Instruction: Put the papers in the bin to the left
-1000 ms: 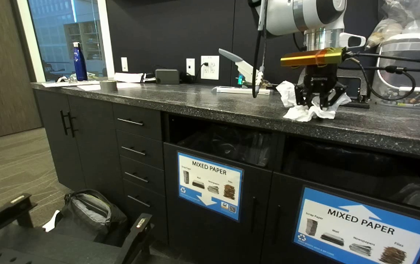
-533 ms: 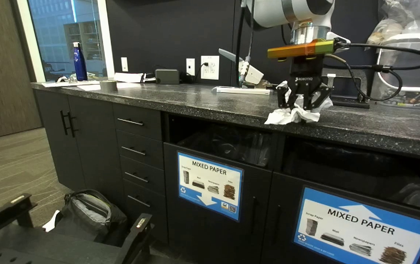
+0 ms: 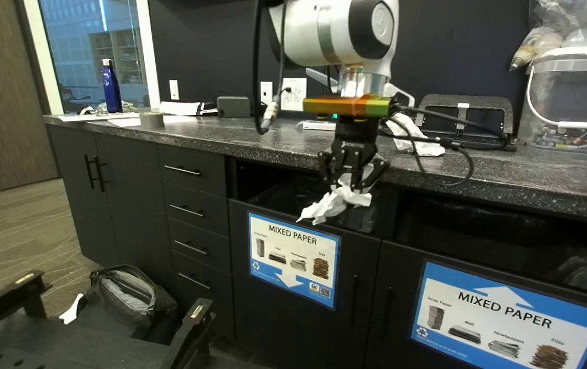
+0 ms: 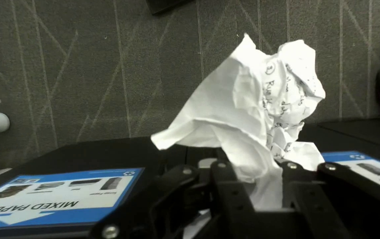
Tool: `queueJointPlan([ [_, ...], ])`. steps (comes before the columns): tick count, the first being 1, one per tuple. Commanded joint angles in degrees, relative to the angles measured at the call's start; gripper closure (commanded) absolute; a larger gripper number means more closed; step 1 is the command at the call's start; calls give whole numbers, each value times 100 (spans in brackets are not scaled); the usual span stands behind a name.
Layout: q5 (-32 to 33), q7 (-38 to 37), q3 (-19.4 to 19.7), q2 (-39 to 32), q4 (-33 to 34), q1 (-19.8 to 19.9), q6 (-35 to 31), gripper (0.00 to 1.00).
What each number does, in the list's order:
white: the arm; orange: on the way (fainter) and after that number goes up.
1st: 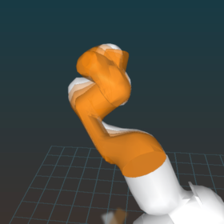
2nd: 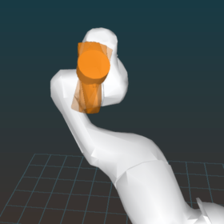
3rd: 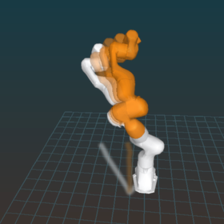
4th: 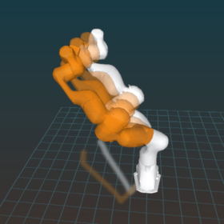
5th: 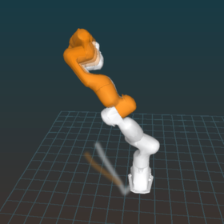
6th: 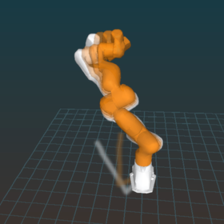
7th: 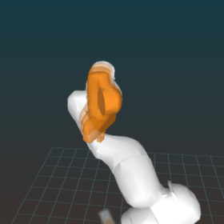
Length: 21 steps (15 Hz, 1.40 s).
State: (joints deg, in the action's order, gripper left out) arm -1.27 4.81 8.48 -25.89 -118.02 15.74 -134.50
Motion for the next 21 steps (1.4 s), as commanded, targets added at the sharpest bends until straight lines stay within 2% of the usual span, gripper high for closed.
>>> queueJointPlan([
  [1,45,-69,-132,233,-1186,-344,-1458,84],
  [3,142,-260,-152,106,-1520,-616,-2403,85],
  [7,532,-943,192,-369,-1719,-1496,-4278,84],
  [9,432,-1174,464,-723,-1670,-1993,-5175,84],
  [11,71,-1238,636,-1102,-1612,-2408,-6070,85],
  [17,-1239,-1337,-75,-2252,-1273,-2293,-8476,84],
  [21,-1513,-1256,-305,-2730,-715,-2184,-9108,85],
])
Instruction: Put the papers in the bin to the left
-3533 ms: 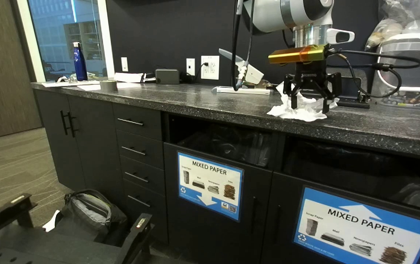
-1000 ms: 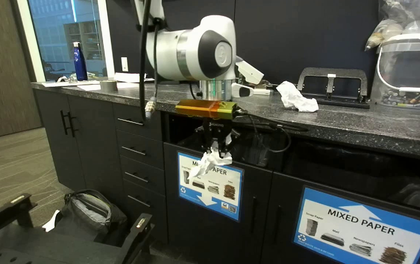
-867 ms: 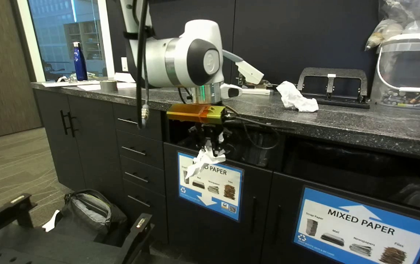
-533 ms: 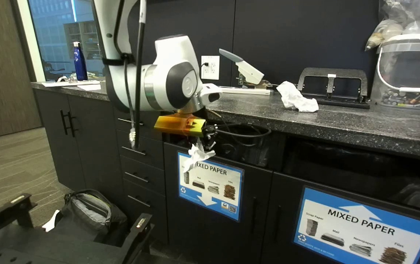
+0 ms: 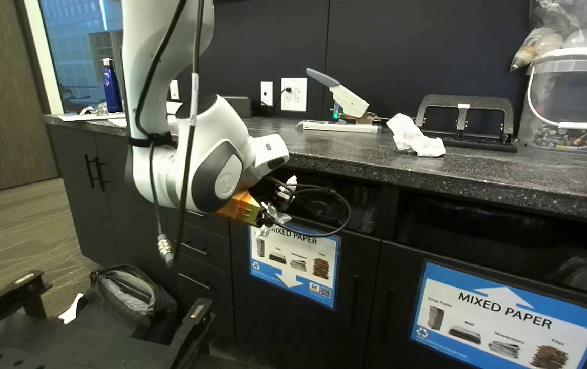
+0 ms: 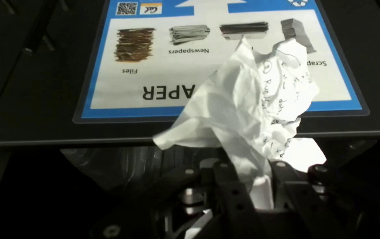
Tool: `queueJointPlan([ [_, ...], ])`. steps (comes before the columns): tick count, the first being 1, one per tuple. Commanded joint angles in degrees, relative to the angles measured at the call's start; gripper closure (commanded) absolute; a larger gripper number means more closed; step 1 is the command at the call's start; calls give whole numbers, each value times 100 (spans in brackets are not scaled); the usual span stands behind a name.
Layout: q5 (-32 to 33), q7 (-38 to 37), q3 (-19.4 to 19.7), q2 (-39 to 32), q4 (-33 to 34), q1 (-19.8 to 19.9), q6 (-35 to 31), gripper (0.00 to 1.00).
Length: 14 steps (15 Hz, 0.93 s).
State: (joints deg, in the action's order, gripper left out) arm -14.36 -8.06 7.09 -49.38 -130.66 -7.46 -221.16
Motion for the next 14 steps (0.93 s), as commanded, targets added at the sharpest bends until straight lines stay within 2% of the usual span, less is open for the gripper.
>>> queueJointPlan([
  [1,-216,52,-185,-493,753,170,-483,85],
  [8,-126,40,-285,-1074,1957,528,-421,85],
  [14,-188,55,-330,-1554,2664,727,-356,84],
])
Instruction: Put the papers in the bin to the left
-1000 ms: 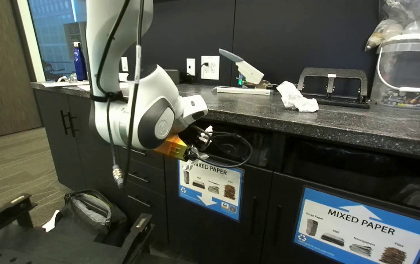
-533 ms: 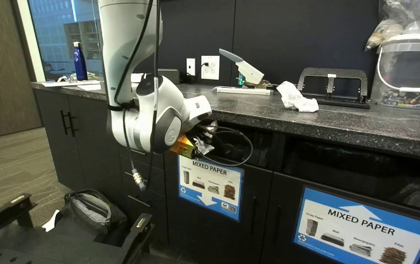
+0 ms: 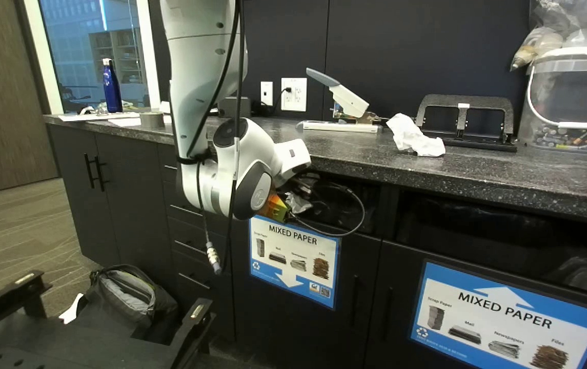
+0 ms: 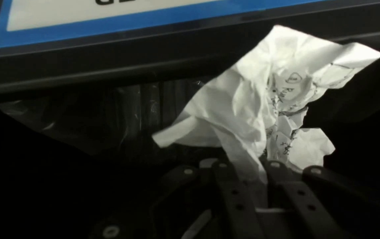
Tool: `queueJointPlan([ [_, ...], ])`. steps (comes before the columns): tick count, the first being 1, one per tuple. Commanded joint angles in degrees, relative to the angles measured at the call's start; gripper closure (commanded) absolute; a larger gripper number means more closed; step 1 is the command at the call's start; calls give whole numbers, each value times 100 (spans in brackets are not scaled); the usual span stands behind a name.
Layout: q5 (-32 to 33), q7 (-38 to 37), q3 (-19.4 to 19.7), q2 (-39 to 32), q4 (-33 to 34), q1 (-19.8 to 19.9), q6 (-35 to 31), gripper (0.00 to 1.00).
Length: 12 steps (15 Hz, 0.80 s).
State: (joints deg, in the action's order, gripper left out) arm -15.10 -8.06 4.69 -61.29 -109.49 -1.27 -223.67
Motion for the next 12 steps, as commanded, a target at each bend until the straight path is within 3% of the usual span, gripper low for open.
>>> queueJointPlan([
  [1,-116,59,-96,-435,644,129,-95,85],
  [2,-159,96,-72,-489,732,119,-71,85],
  [3,-175,99,-73,-540,811,130,-65,60],
  [5,-159,193,-31,-579,896,115,-4,56],
  [12,2,212,-95,-307,678,170,423,4],
])
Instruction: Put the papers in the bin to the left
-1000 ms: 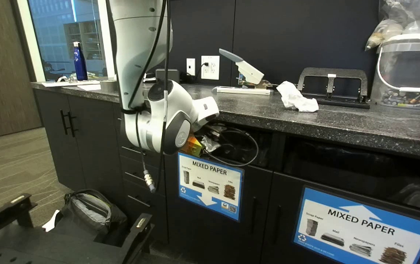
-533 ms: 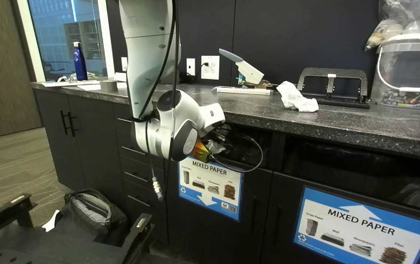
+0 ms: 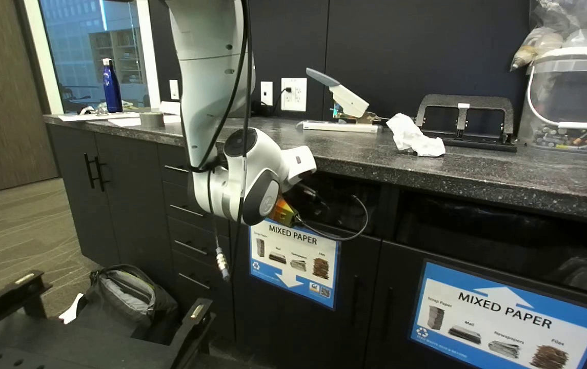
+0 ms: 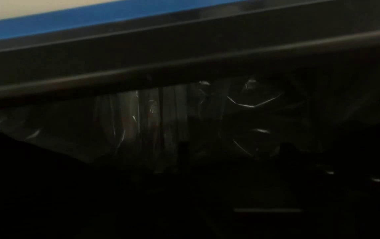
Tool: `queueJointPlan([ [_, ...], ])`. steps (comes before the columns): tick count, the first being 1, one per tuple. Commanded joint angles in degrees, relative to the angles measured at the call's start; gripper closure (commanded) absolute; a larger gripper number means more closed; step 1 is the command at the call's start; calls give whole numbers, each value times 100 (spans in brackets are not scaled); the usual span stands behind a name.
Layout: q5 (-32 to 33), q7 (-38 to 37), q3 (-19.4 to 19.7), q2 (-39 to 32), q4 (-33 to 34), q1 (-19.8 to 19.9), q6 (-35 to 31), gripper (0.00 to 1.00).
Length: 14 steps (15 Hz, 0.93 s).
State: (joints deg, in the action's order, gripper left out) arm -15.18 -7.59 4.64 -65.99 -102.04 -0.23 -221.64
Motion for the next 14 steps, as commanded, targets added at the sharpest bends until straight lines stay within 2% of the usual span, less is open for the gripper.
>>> queueJointPlan([
  [1,83,194,-97,335,-275,68,369,0],
  [4,244,308,-87,982,-985,61,894,0],
  [9,518,439,-70,2323,-2466,98,1219,0],
  [12,1040,453,-252,3205,-3223,348,2232,0],
  [14,1308,469,-367,3823,-3477,545,3144,0],
])
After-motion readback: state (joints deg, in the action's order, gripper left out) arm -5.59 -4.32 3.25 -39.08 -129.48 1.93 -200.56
